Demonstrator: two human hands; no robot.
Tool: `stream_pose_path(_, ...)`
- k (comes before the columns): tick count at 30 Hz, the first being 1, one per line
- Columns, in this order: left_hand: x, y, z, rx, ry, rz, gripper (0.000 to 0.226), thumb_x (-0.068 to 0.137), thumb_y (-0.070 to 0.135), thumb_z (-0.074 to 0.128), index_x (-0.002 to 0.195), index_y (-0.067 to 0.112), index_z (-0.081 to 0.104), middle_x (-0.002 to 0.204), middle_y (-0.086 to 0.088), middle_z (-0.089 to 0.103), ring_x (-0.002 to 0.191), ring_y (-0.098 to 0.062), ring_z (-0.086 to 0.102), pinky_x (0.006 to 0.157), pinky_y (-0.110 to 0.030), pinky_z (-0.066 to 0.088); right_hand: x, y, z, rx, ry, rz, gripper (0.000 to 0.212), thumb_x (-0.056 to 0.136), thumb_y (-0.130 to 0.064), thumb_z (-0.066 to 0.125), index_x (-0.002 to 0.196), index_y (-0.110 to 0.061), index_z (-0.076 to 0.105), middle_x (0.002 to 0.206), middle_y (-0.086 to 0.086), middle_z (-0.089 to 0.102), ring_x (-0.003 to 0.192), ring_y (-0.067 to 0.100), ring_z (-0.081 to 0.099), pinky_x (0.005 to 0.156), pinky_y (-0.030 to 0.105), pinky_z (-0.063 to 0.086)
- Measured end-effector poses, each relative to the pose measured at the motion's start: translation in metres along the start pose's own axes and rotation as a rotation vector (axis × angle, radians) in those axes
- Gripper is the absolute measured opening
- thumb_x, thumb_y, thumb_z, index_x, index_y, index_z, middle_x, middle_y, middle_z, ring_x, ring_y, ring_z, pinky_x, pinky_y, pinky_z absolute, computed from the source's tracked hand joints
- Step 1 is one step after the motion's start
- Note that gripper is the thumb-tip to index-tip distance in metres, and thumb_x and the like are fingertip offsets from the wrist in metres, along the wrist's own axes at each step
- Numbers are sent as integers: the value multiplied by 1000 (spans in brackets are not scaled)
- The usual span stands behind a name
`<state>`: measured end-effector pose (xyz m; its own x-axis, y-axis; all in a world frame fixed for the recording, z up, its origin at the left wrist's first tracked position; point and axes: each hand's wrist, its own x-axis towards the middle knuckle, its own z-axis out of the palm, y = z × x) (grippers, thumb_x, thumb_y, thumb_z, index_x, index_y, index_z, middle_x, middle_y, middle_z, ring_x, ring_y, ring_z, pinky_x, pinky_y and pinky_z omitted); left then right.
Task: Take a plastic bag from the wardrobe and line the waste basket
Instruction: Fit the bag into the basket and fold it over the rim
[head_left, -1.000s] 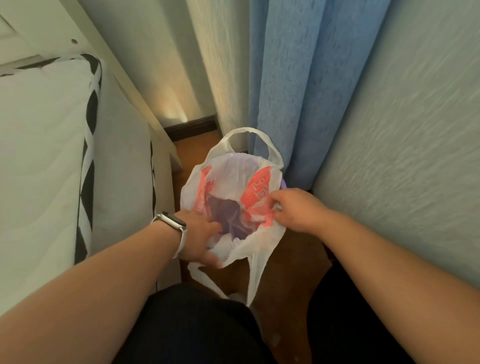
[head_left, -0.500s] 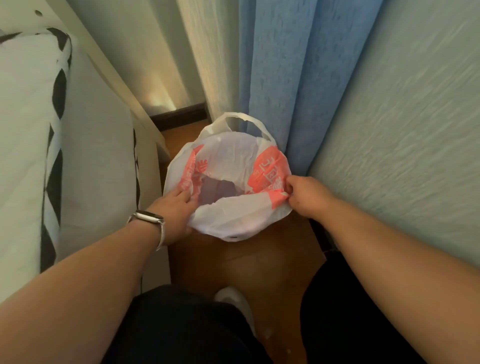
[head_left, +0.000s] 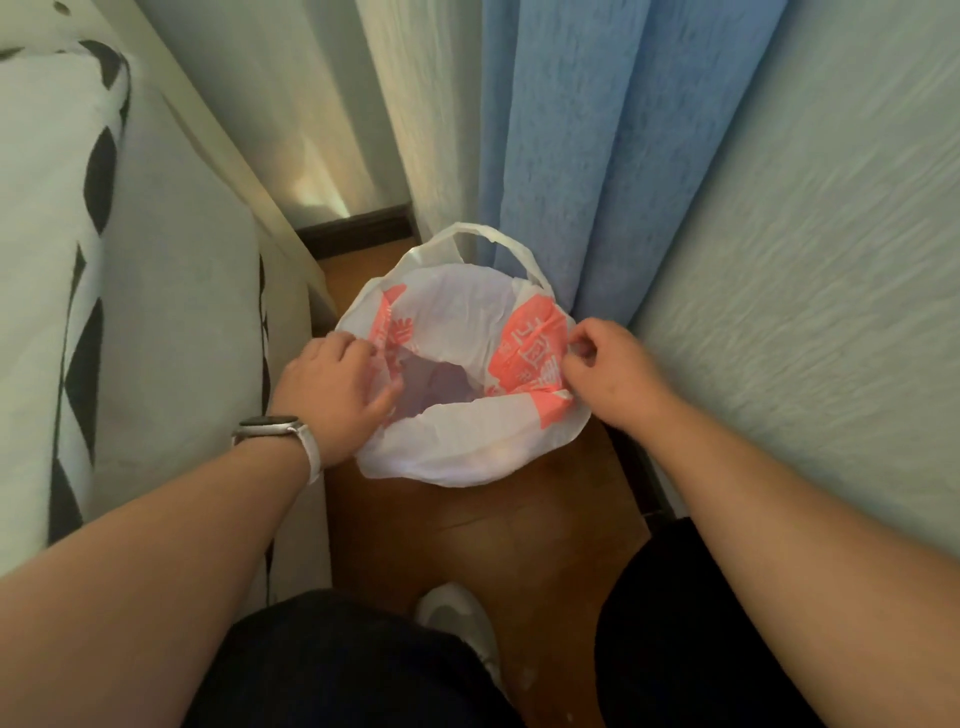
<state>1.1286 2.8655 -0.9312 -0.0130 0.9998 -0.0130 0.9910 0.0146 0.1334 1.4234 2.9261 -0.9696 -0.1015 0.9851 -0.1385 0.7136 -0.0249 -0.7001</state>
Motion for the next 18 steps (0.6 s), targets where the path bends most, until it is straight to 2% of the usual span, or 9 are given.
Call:
stream_pose_path(4, 19, -7, 13, -105, -30, -277, 41, 96, 45, 49, 125, 15, 51, 118, -7, 53, 99, -22, 52, 79, -34, 43, 5, -5, 15, -32, -57, 5, 43, 88, -47, 59, 124, -25, 52, 117, 0, 55, 100, 18, 59, 88, 41, 52)
stream_pose_path(7, 29, -12, 23, -140, -47, -356, 36, 98, 46, 45, 119, 18, 53, 106, 0, 49, 87, -17, 51, 73, -32, 41, 10, 0, 23, -67, -31, 31, 49, 90, -52, 56, 129, -22, 49, 119, 1, 59, 101, 21, 60, 83, 38, 51)
stream_pose_path(10, 32, -17, 29, -130, 4, -372, 31, 100, 45, 44, 113, 20, 56, 98, 4, 45, 82, -16, 51, 71, -31, 42, 14, 4, 26, -110, -14, 55, 38, 93, -49, 53, 118, -20, 51, 105, 2, 65, 91, 25, 64, 75, 38, 52)
stream_pose_path(12, 30, -19, 30, -152, 45, -411, 20, 100, 40, 48, 96, 22, 55, 90, 4, 50, 70, -13, 50, 62, -27, 38, 15, 4, 26, -151, -11, 63, 30, 96, -48, 48, 100, -19, 51, 91, 4, 66, 79, 27, 62, 69, 41, 52)
stream_pose_path(14, 28, -19, 30, -167, 83, -483, 26, 99, 36, 51, 76, 26, 46, 75, 4, 53, 59, -10, 46, 51, -23, 28, 16, 5, 25, -184, 10, 59, 29, 98, -46, 44, 87, -20, 47, 80, 2, 61, 70, 26, 57, 62, 38, 46)
stream_pose_path(18, 23, -18, 28, -192, 101, -543, 30, 100, 31, 50, 71, 27, 43, 67, 4, 50, 57, -11, 45, 49, -23, 25, 18, 7, 22, -243, 62, 32, 26, 101, -39, 40, 83, -21, 44, 81, 6, 60, 73, 31, 56, 63, 37, 43)
